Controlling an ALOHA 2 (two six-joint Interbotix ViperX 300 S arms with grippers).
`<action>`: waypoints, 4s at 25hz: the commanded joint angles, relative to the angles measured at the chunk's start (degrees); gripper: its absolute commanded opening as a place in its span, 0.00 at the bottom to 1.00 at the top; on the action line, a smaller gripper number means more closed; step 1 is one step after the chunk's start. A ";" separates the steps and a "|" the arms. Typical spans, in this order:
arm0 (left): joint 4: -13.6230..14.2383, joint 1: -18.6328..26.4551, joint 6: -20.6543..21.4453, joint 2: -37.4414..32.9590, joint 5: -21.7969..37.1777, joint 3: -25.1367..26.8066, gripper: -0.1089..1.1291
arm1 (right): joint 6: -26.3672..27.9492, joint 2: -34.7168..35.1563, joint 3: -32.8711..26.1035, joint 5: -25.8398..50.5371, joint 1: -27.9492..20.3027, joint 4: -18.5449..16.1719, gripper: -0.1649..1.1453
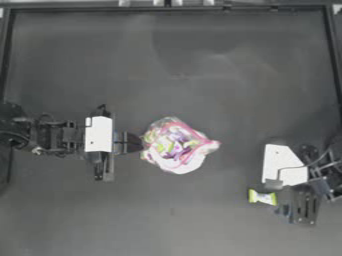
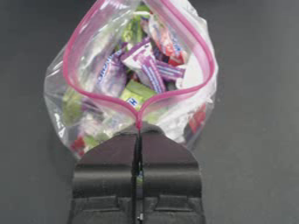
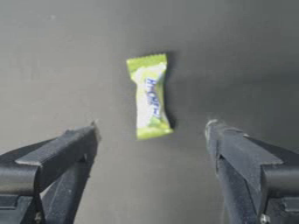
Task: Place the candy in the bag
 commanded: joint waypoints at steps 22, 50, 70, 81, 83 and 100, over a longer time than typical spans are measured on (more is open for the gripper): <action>-0.09 -0.35 0.00 -1.23 -0.18 -1.67 0.12 | 0.26 11.69 -3.16 -5.19 0.09 -0.79 0.89; 0.00 -0.79 0.00 -1.49 0.00 -1.85 0.12 | 2.64 16.26 -3.34 -4.57 0.18 -0.79 0.42; -0.09 -1.23 0.00 -1.58 0.09 -1.85 0.12 | 1.76 -0.18 -9.84 -0.44 -2.55 -10.99 0.40; 0.09 -1.49 0.00 -1.58 0.09 -1.85 0.12 | -2.11 -1.14 -15.56 -1.14 -9.05 -20.39 0.40; 0.09 -1.49 0.09 -1.58 0.09 -1.85 0.12 | -2.99 -0.62 -16.61 -2.20 -10.46 -20.65 0.40; 0.26 -1.49 0.18 -1.23 -0.35 -1.67 0.12 | -9.49 14.50 -24.43 -10.11 -18.02 -20.48 0.40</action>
